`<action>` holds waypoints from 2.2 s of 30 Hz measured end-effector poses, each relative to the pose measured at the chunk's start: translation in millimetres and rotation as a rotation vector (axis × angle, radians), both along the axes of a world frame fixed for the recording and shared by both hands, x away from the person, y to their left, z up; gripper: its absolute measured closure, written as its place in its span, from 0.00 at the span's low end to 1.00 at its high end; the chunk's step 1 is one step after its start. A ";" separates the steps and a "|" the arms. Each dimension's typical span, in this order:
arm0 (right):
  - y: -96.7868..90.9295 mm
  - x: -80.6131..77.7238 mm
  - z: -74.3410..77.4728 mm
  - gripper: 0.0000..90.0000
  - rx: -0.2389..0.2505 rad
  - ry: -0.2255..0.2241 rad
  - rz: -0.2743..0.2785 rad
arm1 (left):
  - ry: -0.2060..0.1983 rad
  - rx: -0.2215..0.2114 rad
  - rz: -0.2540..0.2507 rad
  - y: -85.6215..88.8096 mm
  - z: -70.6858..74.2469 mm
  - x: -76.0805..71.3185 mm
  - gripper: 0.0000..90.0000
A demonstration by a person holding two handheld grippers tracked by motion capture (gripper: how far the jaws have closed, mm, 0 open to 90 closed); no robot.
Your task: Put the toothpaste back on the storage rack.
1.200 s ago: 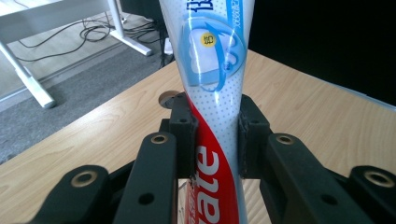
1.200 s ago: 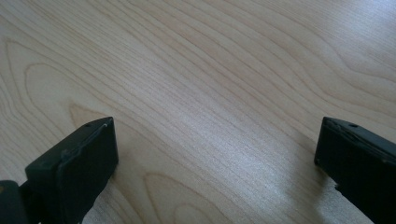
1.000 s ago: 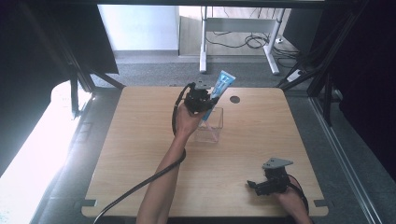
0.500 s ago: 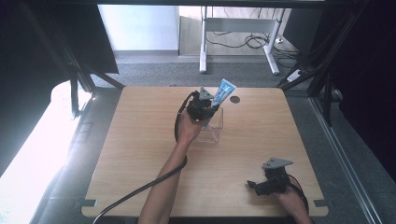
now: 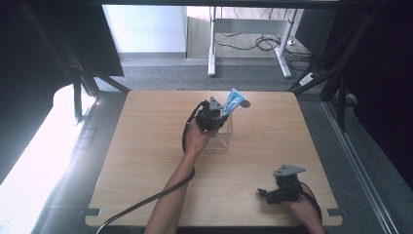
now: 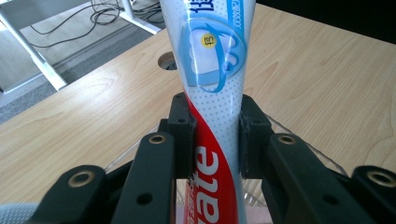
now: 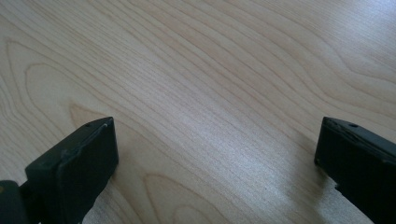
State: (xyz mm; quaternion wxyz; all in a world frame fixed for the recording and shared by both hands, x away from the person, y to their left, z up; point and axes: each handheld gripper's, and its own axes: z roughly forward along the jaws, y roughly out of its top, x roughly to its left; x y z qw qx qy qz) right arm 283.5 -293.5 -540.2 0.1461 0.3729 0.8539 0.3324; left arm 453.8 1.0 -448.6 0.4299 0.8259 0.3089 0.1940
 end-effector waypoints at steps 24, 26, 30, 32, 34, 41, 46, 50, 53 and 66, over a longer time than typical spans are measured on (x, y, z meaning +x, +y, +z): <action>0.4 0.1 0.0 0.00 -0.001 0.000 -0.001 | 0.020 0.062 -0.041 5.3 -9.7 -7.3 0.71; 0.4 0.1 -0.1 0.00 -0.001 -0.002 -0.002 | 0.024 0.062 -0.040 5.1 -9.5 -7.0 0.70; 0.4 0.2 -0.1 0.00 -0.001 -0.003 -0.001 | 0.025 0.071 -0.034 4.0 -8.9 -7.2 0.67; 0.3 0.2 -0.2 0.00 -0.001 -0.003 -0.001 | 0.029 0.057 -0.027 4.9 -7.6 -6.9 0.62; 0.3 0.2 -0.1 0.00 -0.001 -0.002 0.000 | 0.049 0.031 -0.018 7.5 -6.0 -5.2 0.56; 0.6 0.3 -0.2 0.00 0.000 -0.002 0.001 | 0.091 -0.026 -0.042 12.6 -3.6 -6.1 0.47; 0.7 0.2 -0.2 0.00 0.000 -0.002 0.000 | 0.086 -0.029 -0.042 10.7 0.2 -8.3 0.35; 0.6 0.1 -0.3 0.00 0.001 -0.004 0.000 | 0.087 -0.046 -0.043 12.0 5.8 -10.5 0.28; 0.4 -0.1 -0.4 0.00 0.004 -0.002 0.000 | 0.088 -0.081 -0.048 14.8 11.9 -16.0 0.24; 0.3 -0.6 -1.0 0.00 0.010 -0.006 -0.007 | 0.094 -0.081 -0.068 22.3 24.2 -29.6 0.15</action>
